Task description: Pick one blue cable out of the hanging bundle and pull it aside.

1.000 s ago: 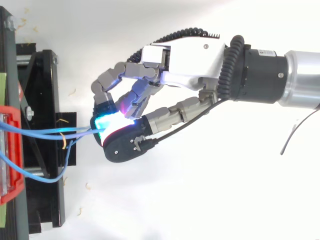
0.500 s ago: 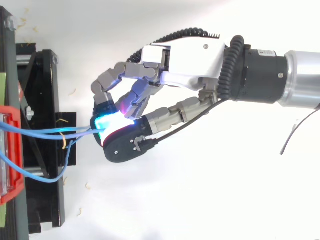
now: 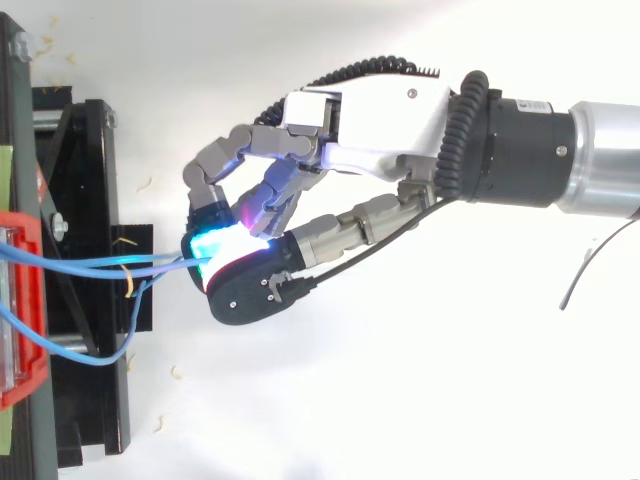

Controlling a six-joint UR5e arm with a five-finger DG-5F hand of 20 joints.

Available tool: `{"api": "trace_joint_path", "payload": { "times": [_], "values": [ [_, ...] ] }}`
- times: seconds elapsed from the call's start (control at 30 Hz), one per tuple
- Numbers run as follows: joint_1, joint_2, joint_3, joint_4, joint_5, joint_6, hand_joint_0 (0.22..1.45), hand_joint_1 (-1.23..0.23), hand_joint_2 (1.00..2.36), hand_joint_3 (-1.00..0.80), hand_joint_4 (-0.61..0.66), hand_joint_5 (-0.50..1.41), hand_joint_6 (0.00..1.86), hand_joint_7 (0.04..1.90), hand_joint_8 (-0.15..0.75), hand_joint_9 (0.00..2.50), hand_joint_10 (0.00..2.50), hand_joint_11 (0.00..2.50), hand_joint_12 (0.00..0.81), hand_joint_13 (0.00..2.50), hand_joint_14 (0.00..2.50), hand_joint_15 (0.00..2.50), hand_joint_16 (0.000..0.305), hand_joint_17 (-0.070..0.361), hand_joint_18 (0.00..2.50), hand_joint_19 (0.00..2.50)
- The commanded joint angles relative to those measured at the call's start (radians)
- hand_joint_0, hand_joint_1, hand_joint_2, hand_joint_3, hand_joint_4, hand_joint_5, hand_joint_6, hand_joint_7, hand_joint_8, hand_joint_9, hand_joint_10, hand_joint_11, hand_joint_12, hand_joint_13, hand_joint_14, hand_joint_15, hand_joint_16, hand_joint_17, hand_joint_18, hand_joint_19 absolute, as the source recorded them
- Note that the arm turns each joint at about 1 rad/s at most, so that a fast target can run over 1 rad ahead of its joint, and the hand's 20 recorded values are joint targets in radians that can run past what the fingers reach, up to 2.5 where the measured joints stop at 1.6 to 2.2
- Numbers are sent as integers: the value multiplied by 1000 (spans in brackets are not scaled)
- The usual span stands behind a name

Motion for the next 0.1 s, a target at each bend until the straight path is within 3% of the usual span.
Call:
{"api": "trace_joint_path", "payload": {
  "times": [0.0, 0.07],
  "values": [
    [0, 0, 0, 0, 0, 0, 627, -822, 1008, 77, -81, -126, 897, 1399, 304, 985, 8, 323, 356, 745, 10, 294, 53, 119, 830, 395],
    [0, 0, 0, 0, 0, 0, 626, -822, 1008, 77, -78, -126, 897, 1403, 306, 985, 8, 326, 357, 745, 11, 295, 53, 119, 831, 398]
  ]
}}
